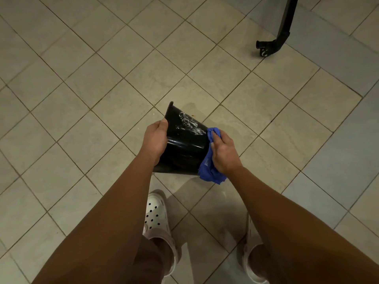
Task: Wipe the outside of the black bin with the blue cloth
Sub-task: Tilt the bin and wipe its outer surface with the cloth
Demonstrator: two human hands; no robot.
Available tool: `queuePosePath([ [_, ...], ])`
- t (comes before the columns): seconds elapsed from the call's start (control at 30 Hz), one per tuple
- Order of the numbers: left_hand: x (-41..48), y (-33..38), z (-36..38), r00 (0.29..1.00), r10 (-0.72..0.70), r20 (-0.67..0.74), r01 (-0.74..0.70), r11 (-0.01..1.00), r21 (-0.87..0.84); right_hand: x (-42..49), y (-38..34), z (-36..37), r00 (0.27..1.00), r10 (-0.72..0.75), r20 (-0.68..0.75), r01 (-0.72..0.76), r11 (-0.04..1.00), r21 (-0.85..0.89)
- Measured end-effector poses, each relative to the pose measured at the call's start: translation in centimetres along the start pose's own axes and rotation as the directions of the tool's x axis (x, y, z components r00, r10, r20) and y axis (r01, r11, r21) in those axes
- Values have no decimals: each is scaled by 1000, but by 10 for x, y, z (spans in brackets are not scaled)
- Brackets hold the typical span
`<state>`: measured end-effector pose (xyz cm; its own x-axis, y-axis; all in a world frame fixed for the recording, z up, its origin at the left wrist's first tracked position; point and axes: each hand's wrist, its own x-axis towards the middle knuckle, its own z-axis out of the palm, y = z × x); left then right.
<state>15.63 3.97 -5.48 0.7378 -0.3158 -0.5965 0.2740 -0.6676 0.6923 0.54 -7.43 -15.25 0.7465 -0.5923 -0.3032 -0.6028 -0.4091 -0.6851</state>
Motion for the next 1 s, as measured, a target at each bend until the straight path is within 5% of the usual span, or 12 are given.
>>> queuePosePath([
  [0.13, -1, 1, 2, 1000, 25, -19, -24, 1000, 12, -2, 9, -11, 979, 194, 56, -187, 976, -107],
  [0.23, 1, 0, 1, 1000, 28, -10, -28, 1000, 2, -11, 4, -2, 970, 239, -33, -241, 965, -106],
  [0.4, 3, -2, -5, 1000, 15, 6, -15, 1000, 22, -32, 1, 17, 976, -37, -216, 1, 986, -168],
  [0.53, 3, -4, -9, 1000, 25, 15, -26, 1000, 10, -17, 7, 7, 996, -43, -73, 51, 993, 108],
  [0.67, 0, -6, -8, 999, 47, 13, -47, 999, 9, -6, 0, -2, 984, 179, 19, -180, 980, 85],
  [0.73, 1, -5, -6, 997, 72, 21, -73, 997, 25, -12, -6, -2, 978, 209, 7, -208, 975, -85],
  [0.87, 2, -4, -6, 995, 92, 28, -93, 995, 39, -29, -10, 10, 993, -2, -120, -12, 993, -117],
  [1.0, 3, -4, -7, 995, 94, 42, -96, 995, 28, -30, -6, 13, 987, -145, -67, 137, 984, -110],
])
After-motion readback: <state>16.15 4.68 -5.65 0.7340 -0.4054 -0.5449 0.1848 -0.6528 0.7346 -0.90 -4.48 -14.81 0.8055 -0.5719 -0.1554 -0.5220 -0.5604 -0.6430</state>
